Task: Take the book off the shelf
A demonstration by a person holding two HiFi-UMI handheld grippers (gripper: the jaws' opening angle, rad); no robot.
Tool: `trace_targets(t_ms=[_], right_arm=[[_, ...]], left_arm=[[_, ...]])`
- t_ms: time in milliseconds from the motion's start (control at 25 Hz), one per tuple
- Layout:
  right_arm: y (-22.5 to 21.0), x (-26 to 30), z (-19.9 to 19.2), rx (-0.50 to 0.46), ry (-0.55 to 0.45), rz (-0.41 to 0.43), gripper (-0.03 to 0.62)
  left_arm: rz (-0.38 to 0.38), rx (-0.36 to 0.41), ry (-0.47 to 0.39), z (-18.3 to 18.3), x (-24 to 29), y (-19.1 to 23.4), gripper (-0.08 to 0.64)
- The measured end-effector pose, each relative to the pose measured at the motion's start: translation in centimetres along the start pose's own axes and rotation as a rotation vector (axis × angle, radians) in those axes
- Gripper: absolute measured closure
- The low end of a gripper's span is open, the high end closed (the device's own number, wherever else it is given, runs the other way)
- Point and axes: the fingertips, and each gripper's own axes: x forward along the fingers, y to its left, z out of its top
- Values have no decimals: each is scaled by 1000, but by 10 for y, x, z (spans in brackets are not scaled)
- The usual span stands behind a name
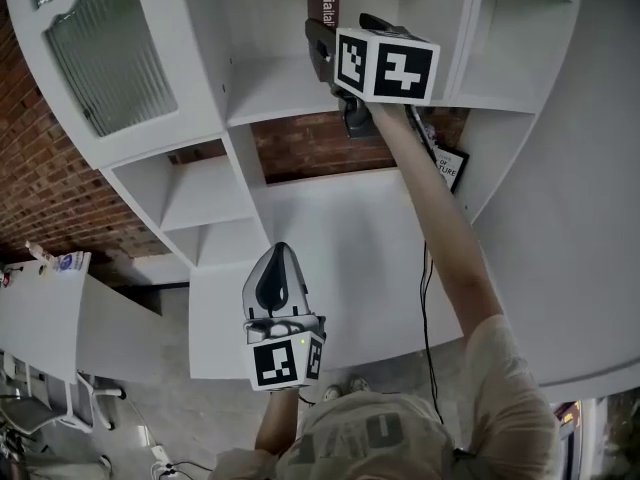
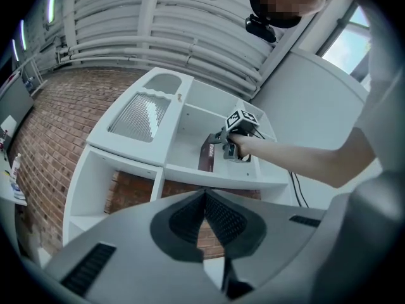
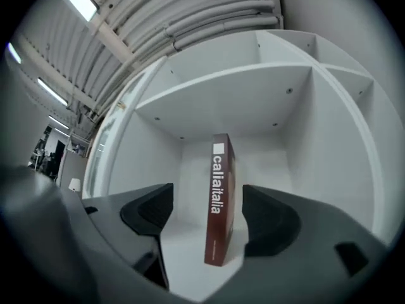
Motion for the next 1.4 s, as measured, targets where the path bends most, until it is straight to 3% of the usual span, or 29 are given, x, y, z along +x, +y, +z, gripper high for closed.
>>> trace_targets(t_ms=[360,560,720,760,1400], right_arm=[[-25,68,-19,19,105,-124,264],[-29,77,-32,37,146,-128,268],[-31,77,-34,14,160,-164,419],[-31,77,-34,5,162,-167,430],[-23,68,-33,-26,175,-153,445]], left_arm=[[51,-3,11,0,-11,17,548],[80,-6,7,0,-16,26,548],[101,-9,15,-1,-18,34,548],[105,-8,16,-1,-18,35,548],[103,1,-2,4,-21,34,548]])
